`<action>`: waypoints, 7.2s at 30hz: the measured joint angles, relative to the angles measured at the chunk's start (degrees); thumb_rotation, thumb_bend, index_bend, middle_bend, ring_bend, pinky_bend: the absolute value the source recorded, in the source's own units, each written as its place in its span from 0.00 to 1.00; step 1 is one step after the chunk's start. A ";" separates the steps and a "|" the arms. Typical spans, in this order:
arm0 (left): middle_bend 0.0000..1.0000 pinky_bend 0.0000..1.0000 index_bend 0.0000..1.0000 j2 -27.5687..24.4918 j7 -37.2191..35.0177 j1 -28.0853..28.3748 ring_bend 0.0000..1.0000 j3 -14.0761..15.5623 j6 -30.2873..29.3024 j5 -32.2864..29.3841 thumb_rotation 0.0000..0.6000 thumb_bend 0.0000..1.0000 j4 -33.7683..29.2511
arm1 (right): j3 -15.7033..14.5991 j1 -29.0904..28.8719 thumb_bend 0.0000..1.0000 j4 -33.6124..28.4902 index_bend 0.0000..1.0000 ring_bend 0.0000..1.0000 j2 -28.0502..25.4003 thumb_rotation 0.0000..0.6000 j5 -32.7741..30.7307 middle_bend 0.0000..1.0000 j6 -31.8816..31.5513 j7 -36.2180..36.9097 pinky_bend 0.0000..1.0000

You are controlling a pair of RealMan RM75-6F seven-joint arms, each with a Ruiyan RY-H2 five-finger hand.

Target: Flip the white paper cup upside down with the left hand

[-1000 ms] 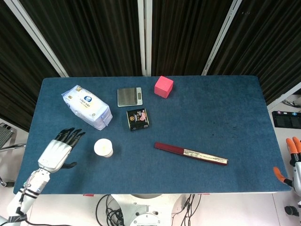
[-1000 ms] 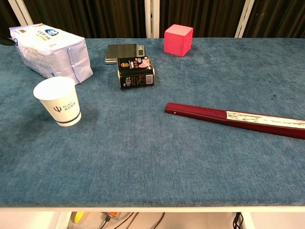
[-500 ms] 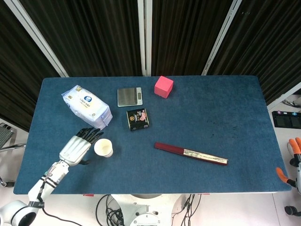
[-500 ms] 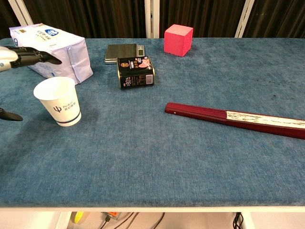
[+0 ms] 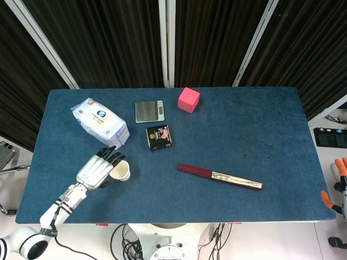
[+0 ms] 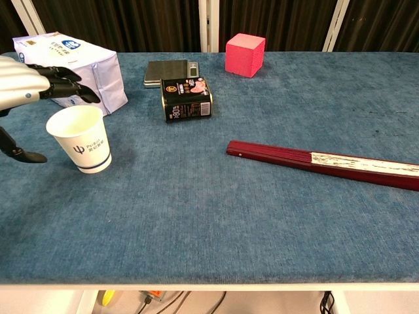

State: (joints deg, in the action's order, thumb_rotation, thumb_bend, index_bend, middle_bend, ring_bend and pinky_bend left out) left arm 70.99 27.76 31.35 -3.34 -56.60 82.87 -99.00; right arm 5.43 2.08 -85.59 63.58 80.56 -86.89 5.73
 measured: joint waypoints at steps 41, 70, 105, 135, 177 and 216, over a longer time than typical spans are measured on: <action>0.42 0.19 0.41 7.11 -40.11 -1.46 0.11 0.11 -8.16 1.94 1.00 0.25 7.25 | -0.83 -0.97 0.28 0.50 0.00 0.00 -0.85 1.00 -0.01 0.00 3.04 1.10 0.00; 0.22 0.11 0.24 24.83 -74.68 -8.33 0.01 3.74 -17.70 7.69 1.00 0.24 36.84 | -0.97 -1.63 0.28 0.31 0.00 0.00 -1.25 1.00 -0.50 0.00 4.55 1.86 0.00; 0.09 0.07 0.12 12.07 -39.97 -5.19 0.00 3.80 -15.09 9.50 1.00 0.24 16.79 | -0.88 -1.37 0.28 1.37 0.00 0.00 -1.17 1.00 -0.17 0.00 3.67 3.42 0.00; 0.23 0.07 0.20 12.41 37.91 7.56 0.00 -0.91 -3.57 -17.25 1.00 0.21 -1.57 | -1.01 -1.69 0.28 2.12 0.00 0.00 -1.17 1.00 -0.56 0.00 4.95 4.33 0.00; 0.46 0.15 0.43 13.93 -43.98 -1.95 0.16 2.35 -19.86 0.35 1.00 0.21 13.04 | -1.43 -3.13 0.26 1.49 0.00 0.00 -2.52 1.00 -1.33 0.00 8.75 5.18 0.00; 0.16 0.11 0.12 27.62 -76.86 -11.76 0.01 1.53 -29.83 7.26 1.00 0.18 42.82 | -0.80 -3.76 0.25 -0.95 0.00 0.00 -3.69 1.00 -3.32 0.00 9.34 2.76 0.00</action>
State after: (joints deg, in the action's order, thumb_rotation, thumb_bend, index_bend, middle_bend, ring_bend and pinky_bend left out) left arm 98.61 -49.10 19.59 -1.81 -86.43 90.14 -56.18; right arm 4.63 -1.68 -86.54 59.89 77.24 -77.55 8.50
